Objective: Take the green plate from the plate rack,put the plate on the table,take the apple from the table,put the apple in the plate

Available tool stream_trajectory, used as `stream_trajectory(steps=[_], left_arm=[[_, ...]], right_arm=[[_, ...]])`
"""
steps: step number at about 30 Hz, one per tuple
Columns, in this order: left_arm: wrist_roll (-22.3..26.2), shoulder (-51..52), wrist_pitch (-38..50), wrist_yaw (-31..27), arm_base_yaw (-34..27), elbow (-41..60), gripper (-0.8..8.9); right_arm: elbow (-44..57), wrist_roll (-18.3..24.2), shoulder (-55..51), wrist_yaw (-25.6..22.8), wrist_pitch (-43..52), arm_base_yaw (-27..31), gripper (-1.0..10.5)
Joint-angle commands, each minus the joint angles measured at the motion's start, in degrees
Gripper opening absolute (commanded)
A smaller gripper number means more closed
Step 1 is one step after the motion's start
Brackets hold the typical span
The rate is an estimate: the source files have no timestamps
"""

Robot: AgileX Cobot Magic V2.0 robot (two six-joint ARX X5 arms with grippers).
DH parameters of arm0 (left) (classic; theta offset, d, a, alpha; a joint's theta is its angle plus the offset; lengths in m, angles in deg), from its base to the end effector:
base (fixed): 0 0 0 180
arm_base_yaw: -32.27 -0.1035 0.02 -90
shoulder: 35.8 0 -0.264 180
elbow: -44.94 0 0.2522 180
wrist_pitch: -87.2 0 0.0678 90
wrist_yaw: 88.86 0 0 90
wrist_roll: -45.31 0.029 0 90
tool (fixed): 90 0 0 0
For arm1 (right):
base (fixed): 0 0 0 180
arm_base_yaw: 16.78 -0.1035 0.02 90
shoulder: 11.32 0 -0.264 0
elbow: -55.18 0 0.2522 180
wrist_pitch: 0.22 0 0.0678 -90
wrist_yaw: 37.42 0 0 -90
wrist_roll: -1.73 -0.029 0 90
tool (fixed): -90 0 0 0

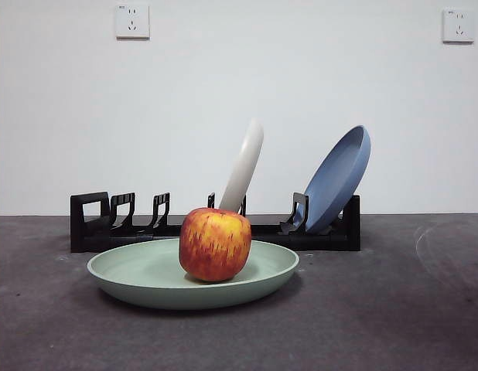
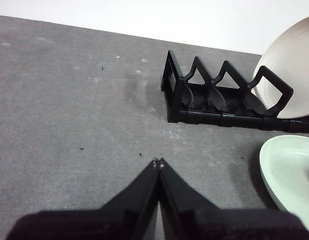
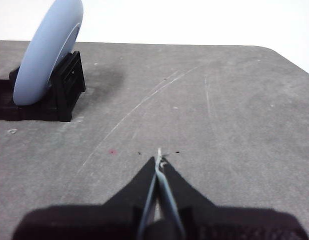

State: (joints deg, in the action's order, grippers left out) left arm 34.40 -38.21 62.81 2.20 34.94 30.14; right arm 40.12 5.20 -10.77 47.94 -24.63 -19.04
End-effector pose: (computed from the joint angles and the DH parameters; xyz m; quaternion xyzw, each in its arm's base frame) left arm 0.0971 -0.0051 0.1486 -0.0930 0.1071 -0.0223 0.9896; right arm 0.0955 0.0014 0.1526 -0.0353 0.0867 -0.0181 0.9954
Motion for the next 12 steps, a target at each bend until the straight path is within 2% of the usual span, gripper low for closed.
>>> stream_trajectory(steps=[1,12], left_arm=[[0.7,0.0,0.4,0.3,-0.1,0.2,-0.03],[0.7,0.0,0.4,0.3,-0.1,0.2,-0.03]], right_arm=[[0.5,0.2,0.0,0.0,0.0,0.0,-0.2],[0.5,0.2,0.0,0.0,0.0,0.0,-0.2]])
